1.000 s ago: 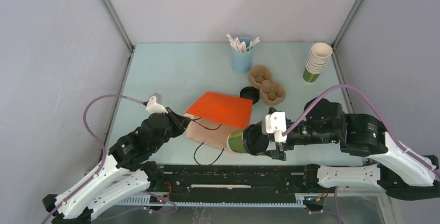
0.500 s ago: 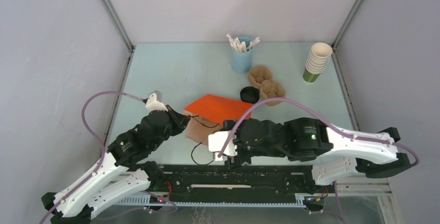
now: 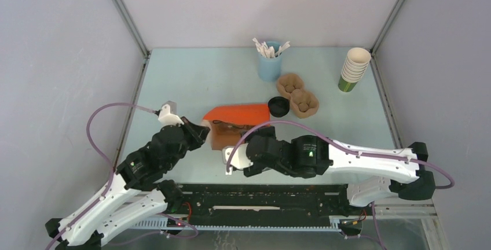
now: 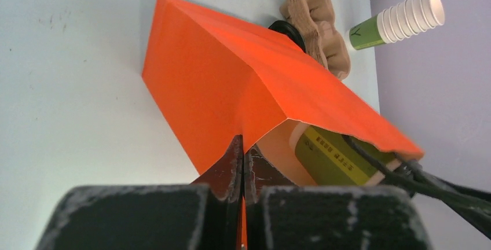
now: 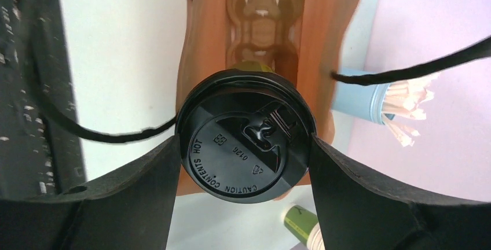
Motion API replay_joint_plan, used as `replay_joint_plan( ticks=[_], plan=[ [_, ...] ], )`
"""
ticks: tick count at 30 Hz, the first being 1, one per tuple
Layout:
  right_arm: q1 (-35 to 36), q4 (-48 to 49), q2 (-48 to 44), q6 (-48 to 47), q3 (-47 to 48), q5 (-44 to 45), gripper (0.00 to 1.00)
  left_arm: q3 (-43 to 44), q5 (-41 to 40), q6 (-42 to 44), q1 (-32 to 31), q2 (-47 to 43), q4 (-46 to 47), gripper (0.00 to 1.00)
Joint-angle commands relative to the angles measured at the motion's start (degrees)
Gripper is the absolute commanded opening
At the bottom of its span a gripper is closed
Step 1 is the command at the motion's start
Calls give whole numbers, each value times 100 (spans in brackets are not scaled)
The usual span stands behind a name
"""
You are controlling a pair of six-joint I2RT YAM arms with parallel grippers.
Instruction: Pack the takeout coffee
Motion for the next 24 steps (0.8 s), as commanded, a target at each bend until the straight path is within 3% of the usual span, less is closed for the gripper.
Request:
replay_joint_plan(
  ticks=[1, 5, 7, 11, 24],
  plan=[
    [-539, 997, -626, -1009, -561, -688, 55, -164, -314, 429, -23, 59, 787, 0],
    [-1047, 1679, -964, -1742, -1107, -1425, 56, -47, -85, 626, -30, 301, 1095, 0],
    [-1247, 1661, -1028, -1956, -1125, -1835, 57, -112, 132, 731, -24, 326, 1246, 0],
    [-1143, 1396, -1003, -2494, -1132, -1860, 59, -282, 457, 762, -30, 258, 1375, 0],
    [-1500, 1385, -885, -2882, -1134, -2714, 60, -698, 985, 1028, -28, 63, 1604, 0]
  ],
)
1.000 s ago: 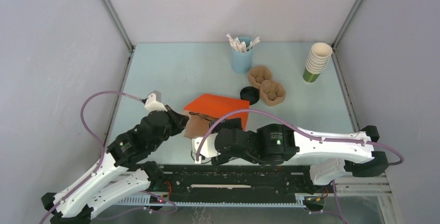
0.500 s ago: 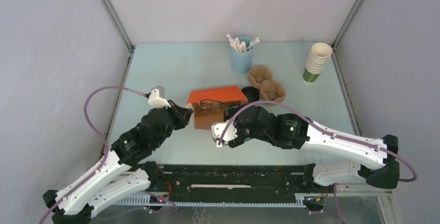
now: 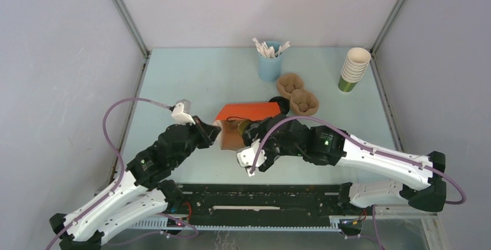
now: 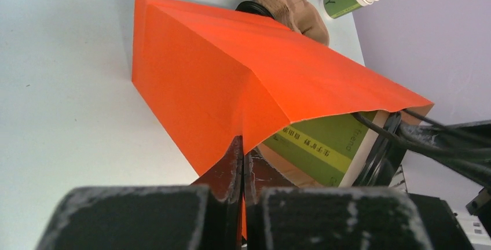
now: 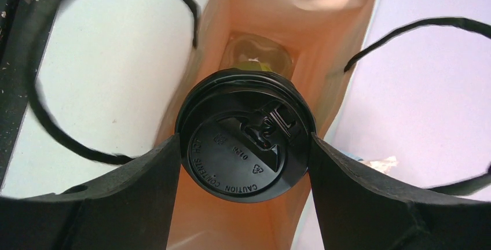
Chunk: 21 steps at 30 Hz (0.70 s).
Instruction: Pack the takeout coffee
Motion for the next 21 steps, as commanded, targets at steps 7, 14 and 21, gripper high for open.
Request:
replay_joint_plan(
  ticks=[7, 14, 21],
  plan=[
    [-167, 196, 289, 188, 60, 219, 55, -513, 484, 188, -23, -369, 563, 0],
    [-90, 106, 473, 628, 60, 1031, 55, -599, 519, -59, -27, -470, 625, 0],
    [-62, -167, 822, 879, 297, 1082, 55, -597, 607, -99, -31, -509, 696, 0]
  ],
)
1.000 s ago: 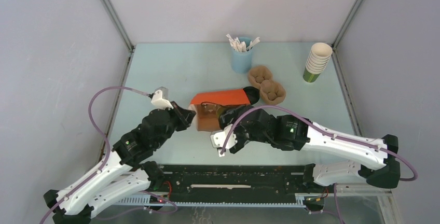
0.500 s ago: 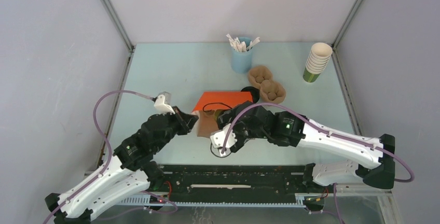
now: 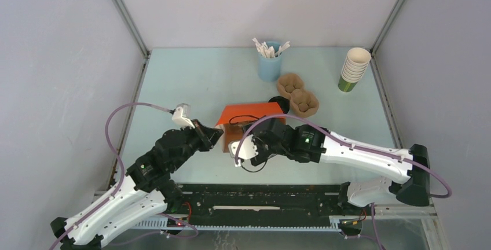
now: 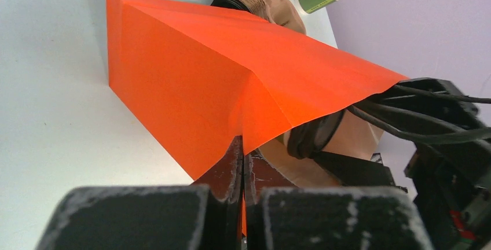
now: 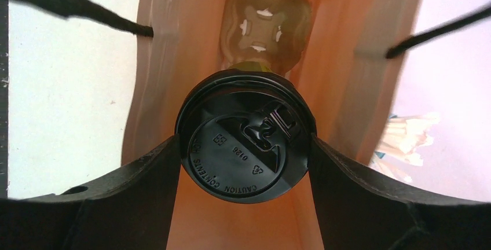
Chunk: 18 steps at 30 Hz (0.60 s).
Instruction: Pack the takeout coffee
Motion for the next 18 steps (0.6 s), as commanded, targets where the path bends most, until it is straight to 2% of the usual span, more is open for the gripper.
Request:
replay_joint_plan(
  ticks=[1, 6, 18],
  plan=[
    [18, -169, 282, 295, 354, 180, 55, -61, 182, -87, -31, -77, 196, 0],
    [-42, -277, 618, 578, 678, 309, 55, -152, 185, -133, -31, -155, 218, 0],
    [-175, -523, 855, 943, 701, 571, 55, -821, 346, -25, -26, -469, 715, 0]
  ],
)
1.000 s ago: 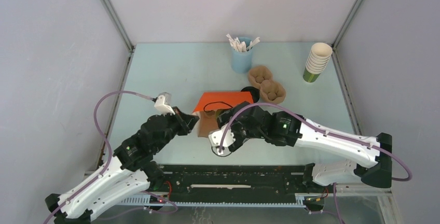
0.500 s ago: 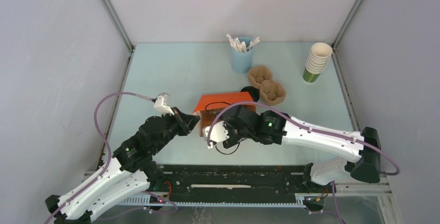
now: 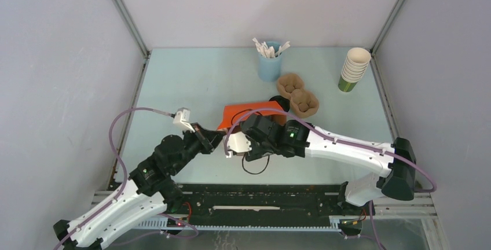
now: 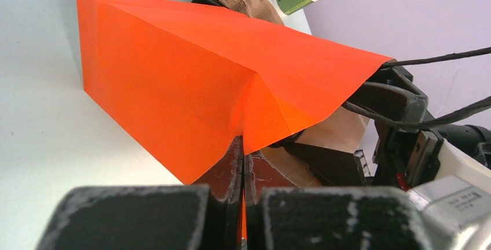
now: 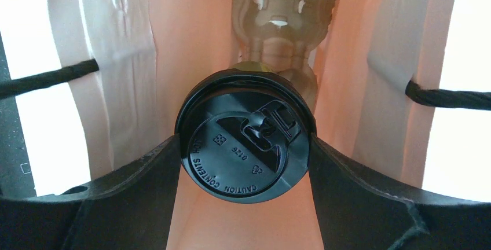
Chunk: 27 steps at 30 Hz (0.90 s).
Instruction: Pack the takeout coffee
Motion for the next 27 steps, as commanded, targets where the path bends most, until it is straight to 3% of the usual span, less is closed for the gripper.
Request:
replay_joint_plan(
  ticks=[1, 9, 27],
  plan=[
    [-80, -94, 64, 156, 236, 266, 55, -327, 149, 45, -29, -185, 100, 0],
    [17, -145, 399, -53, 420, 831, 55, -403, 121, 27, -27, -405, -82, 0],
    [23, -460, 566, 90, 427, 971, 55, 296, -146, -3, -23, -238, -621, 0]
  ],
)
